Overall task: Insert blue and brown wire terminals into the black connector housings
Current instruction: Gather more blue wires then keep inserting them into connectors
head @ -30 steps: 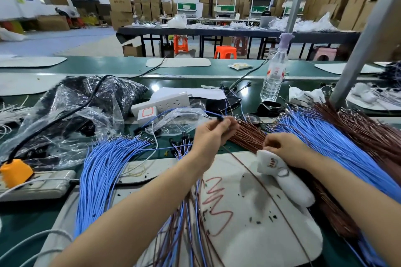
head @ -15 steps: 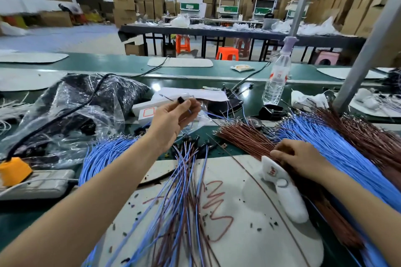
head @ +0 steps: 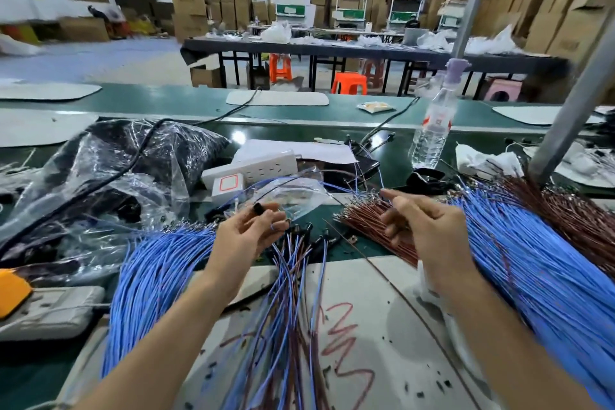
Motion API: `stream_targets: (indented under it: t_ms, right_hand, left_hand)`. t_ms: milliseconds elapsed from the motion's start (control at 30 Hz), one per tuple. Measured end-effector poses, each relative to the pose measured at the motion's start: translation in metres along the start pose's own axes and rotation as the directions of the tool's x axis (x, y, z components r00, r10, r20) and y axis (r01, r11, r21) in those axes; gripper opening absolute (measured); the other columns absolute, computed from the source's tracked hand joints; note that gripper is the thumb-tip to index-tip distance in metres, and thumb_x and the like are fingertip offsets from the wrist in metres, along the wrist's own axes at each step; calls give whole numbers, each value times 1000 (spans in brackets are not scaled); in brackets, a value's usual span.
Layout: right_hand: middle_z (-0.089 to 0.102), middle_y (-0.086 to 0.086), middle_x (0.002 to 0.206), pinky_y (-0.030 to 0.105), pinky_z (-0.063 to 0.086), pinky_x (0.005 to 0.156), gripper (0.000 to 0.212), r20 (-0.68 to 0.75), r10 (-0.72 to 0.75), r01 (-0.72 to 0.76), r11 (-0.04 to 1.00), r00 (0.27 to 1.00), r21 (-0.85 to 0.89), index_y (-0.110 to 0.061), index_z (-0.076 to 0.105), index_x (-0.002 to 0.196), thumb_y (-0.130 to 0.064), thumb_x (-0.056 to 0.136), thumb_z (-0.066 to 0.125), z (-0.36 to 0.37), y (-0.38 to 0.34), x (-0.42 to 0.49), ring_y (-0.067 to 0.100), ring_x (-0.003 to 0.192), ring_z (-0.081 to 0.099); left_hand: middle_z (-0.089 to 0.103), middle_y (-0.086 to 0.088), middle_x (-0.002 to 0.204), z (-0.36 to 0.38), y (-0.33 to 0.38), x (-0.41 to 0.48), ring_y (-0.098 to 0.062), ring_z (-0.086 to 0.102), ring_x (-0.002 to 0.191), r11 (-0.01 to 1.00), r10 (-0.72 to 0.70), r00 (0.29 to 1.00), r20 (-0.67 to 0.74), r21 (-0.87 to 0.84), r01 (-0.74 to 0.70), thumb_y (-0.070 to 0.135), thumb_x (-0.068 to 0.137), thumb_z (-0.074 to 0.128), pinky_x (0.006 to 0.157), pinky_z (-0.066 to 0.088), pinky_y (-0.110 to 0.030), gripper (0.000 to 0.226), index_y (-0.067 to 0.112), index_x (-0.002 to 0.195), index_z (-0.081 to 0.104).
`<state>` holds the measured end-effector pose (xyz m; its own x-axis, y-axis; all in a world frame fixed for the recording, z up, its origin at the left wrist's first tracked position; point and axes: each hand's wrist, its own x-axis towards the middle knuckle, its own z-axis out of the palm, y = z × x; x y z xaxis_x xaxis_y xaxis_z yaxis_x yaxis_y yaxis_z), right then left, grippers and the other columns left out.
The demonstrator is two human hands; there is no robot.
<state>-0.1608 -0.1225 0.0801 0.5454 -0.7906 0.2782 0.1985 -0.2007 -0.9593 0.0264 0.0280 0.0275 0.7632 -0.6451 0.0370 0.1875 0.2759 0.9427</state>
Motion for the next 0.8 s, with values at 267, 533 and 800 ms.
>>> stream_targets:
  t_ms: [267,533,800]
  right_hand:
    - [70,0,64,21,47,47,34,209,11,20,989,978,-148,-31,75,83,-1,88,61,56,34,-40,9,49,58]
    - [66,-4,62,23,45,54,32,308,104,-24,967,946,-252,-33,78,75,-3,82,69,52,41,-43,7,54,57]
    - [57,-5,48,13,35,45,15,269,211,-200,977,940,-69,-15,75,69,-4,79,72,48,40,-36,6,42,44]
  left_hand:
    - [71,-9,109,3,14,-18,-20,69,87,995,-23,960,278,95,-4,38,74,65,72,56,-26,38,18,106,70]
    - [71,-9,108,1,11,-19,-22,68,92,987,-61,928,367,162,1,22,85,67,86,55,-34,20,14,101,74]
    - [72,3,107,10,8,-26,-14,65,105,888,-9,860,510,400,-228,19,84,64,94,51,-32,24,26,106,70]
